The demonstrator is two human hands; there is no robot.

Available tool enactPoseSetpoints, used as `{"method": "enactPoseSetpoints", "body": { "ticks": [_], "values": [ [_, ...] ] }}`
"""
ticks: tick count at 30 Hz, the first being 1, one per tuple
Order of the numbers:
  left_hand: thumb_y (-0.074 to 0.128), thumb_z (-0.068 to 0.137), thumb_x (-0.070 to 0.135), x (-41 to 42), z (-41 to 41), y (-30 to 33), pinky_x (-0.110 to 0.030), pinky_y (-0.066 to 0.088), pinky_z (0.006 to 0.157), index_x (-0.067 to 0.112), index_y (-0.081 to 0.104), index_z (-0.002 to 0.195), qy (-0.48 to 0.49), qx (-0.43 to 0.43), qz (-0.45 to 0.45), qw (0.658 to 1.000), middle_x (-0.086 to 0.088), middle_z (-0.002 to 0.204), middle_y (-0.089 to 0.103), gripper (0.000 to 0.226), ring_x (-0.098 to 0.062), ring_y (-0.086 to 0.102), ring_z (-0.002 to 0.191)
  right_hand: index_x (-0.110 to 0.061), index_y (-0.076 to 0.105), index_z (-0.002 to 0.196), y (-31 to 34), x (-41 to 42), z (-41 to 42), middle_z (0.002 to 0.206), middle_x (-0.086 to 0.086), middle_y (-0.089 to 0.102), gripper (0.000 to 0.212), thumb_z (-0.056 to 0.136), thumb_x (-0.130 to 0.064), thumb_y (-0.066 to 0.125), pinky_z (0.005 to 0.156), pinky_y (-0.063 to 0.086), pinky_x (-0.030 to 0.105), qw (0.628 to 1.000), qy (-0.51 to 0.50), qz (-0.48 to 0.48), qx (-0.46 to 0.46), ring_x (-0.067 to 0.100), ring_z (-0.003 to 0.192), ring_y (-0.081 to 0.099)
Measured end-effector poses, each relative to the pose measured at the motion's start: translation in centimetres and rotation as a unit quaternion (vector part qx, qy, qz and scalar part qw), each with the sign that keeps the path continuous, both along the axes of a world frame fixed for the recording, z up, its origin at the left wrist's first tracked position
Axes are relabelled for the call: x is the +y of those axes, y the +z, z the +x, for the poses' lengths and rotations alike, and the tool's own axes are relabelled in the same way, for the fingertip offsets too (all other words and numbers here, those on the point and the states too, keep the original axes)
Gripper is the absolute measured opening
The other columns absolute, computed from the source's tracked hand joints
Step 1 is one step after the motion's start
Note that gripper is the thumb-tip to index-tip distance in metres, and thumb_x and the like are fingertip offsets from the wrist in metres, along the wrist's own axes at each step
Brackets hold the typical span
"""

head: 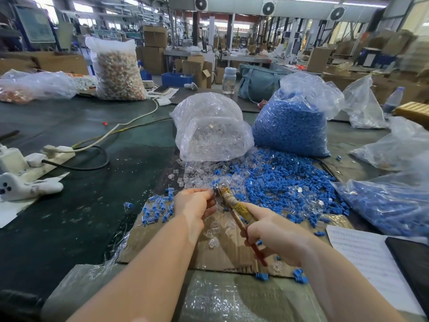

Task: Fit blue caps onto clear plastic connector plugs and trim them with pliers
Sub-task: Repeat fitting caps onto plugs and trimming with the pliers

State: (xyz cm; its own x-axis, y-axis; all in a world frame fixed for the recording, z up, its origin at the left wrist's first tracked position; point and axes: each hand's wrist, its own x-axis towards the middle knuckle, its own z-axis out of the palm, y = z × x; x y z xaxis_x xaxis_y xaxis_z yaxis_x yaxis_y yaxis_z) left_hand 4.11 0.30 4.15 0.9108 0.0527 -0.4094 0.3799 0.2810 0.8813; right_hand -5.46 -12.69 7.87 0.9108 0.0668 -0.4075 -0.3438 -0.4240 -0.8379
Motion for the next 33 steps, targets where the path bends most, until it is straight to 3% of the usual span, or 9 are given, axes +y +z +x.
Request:
{"method": "enactPoseSetpoints", "body": {
  "ticks": [9, 11, 15, 20, 25, 30, 33],
  "values": [
    [0.061, 0.084, -0.005, -0.2, -0.3, -0.4, -0.017, 0.045, 0.034, 0.004, 0.059, 0.072, 0.014, 0.005, -0.025, 1.000, -0.011, 0.068, 0.060, 0.015, -0.014, 0.056, 0.054, -0.044, 0.048, 0.109, -0.8, 0.1, 0.1, 0.063, 0.000, 0.048, 0.064, 0.078, 0.010, 0.039, 0.044, 0.032, 0.023, 0.999, -0.019, -0.017, -0.035, 0.011, 0.048, 0.039],
    [0.060, 0.084, -0.005, -0.2, -0.3, -0.4, -0.017, 0.045, 0.035, 0.004, 0.060, 0.073, 0.014, 0.007, -0.027, 1.000, -0.012, 0.071, 0.061, 0.014, -0.014, 0.057, 0.056, -0.043, 0.050, 0.113, -1.0, 0.2, 0.0, 0.060, -0.002, 0.049, 0.065, 0.076, 0.010, 0.040, 0.045, 0.032, 0.024, 0.999, -0.028, -0.007, -0.038, 0.010, 0.046, 0.039],
    [0.060, 0.084, -0.005, 0.0, -0.4, -0.4, -0.017, 0.047, 0.036, 0.003, 0.060, 0.075, 0.015, 0.008, -0.042, 0.999, -0.012, 0.072, 0.062, 0.012, -0.014, 0.057, 0.056, -0.044, 0.055, 0.116, -1.5, -0.1, -0.2, 0.074, 0.002, 0.056, 0.071, 0.073, 0.011, 0.044, 0.051, 0.033, 0.027, 0.996, -0.074, 0.051, -0.026, 0.015, 0.056, 0.041],
    [0.060, 0.085, -0.004, 0.0, -0.9, -0.5, -0.017, 0.049, 0.040, 0.005, 0.060, 0.076, 0.022, 0.007, -0.038, 0.999, -0.009, 0.067, 0.061, 0.012, -0.011, 0.057, 0.046, -0.033, 0.060, 0.114, -1.9, -0.6, -0.6, 0.043, -0.007, 0.055, 0.072, 0.069, 0.020, 0.044, 0.037, 0.032, 0.020, 0.986, -0.110, 0.122, -0.028, 0.009, 0.037, 0.042],
    [0.060, 0.085, -0.004, -0.2, -1.0, -0.6, -0.017, 0.048, 0.039, 0.005, 0.059, 0.078, 0.024, 0.018, -0.047, 0.998, -0.009, 0.068, 0.060, 0.011, -0.014, 0.055, 0.053, -0.029, 0.065, 0.108, -1.9, -0.4, -1.2, 0.044, -0.007, 0.057, 0.066, 0.070, 0.021, 0.045, 0.037, 0.034, 0.016, 0.983, -0.114, 0.145, -0.025, 0.006, 0.036, 0.046],
    [0.058, 0.087, -0.003, -0.3, -1.1, -0.7, -0.019, 0.048, 0.042, 0.007, 0.060, 0.077, 0.033, 0.017, -0.034, 0.999, -0.010, 0.073, 0.061, 0.014, -0.016, 0.058, 0.058, -0.025, 0.064, 0.112, -1.7, 0.1, -1.5, 0.058, -0.005, 0.057, 0.068, 0.067, 0.023, 0.049, 0.036, 0.035, 0.013, 0.988, -0.108, 0.067, -0.089, -0.003, 0.036, 0.047],
    [0.058, 0.085, -0.005, -0.2, -1.2, -0.3, -0.016, 0.047, 0.038, 0.004, 0.059, 0.077, 0.024, 0.019, -0.063, 0.998, -0.009, 0.067, 0.059, 0.012, -0.009, 0.057, 0.044, -0.020, 0.064, 0.115, -1.5, -0.4, -1.3, 0.047, -0.005, 0.058, 0.067, 0.068, 0.026, 0.045, 0.036, 0.039, 0.013, 0.980, -0.116, 0.156, -0.041, 0.002, 0.036, 0.052]
  ]
}}
